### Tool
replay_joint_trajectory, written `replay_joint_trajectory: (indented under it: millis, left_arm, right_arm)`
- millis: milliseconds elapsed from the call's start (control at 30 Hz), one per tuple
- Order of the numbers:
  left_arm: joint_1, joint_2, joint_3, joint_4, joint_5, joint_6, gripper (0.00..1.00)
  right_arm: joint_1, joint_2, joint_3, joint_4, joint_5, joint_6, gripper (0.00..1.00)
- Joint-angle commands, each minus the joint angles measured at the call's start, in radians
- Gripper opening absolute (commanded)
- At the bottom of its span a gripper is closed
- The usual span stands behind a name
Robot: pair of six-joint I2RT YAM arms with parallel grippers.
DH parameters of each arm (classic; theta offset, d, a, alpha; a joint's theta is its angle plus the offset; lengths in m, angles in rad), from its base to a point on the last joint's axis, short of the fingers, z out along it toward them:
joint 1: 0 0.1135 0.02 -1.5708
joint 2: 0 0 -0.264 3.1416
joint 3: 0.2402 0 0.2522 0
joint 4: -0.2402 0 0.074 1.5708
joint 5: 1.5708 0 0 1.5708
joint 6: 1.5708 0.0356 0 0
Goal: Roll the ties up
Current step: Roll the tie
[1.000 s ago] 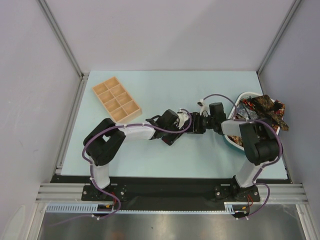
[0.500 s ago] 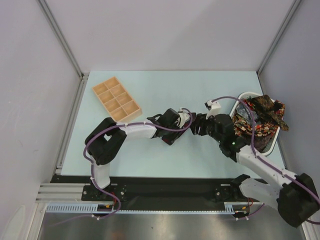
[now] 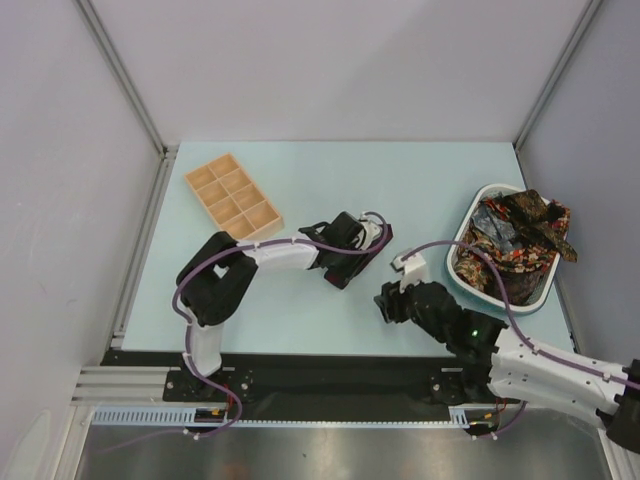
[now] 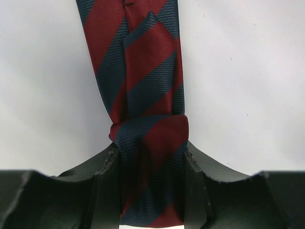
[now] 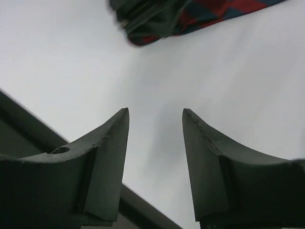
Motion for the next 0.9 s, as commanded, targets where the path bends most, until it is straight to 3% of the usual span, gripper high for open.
replay_joint_trajectory:
  millis: [0, 200, 300, 633, 867]
  left_arm:
    - [0.015, 0.091, 0.009, -0.159, -0.004, -0.047, 0.38]
    - [0.015, 0.111, 0.053, -0.243, -0.003, -0.069, 0.37]
    - [0.014, 0.107, 0.062, -0.279, -0.009, -0.080, 0.36]
    - [0.000, 0.142, 0.127, -0.394, -0.026, -0.081, 0.36]
    - [-0.001, 0.183, 0.190, -0.478, -0.012, -0.072, 0.35]
  right_arm:
    - [0.175, 0.069, -0.005, 0.067, 0.161, -0.063, 0.54]
    - [0.480, 0.347, 0.100, 0.168, 0.390, -0.249, 0.61]
    - [0.528, 0.561, 0.232, 0.141, 0.476, -0.284, 0.65]
    - [0.464, 1.169, 0.722, -0.244, 0.672, -0.313, 0.72]
    - [0.413, 1.335, 0.911, -0.350, 0.766, -0.365, 0.73]
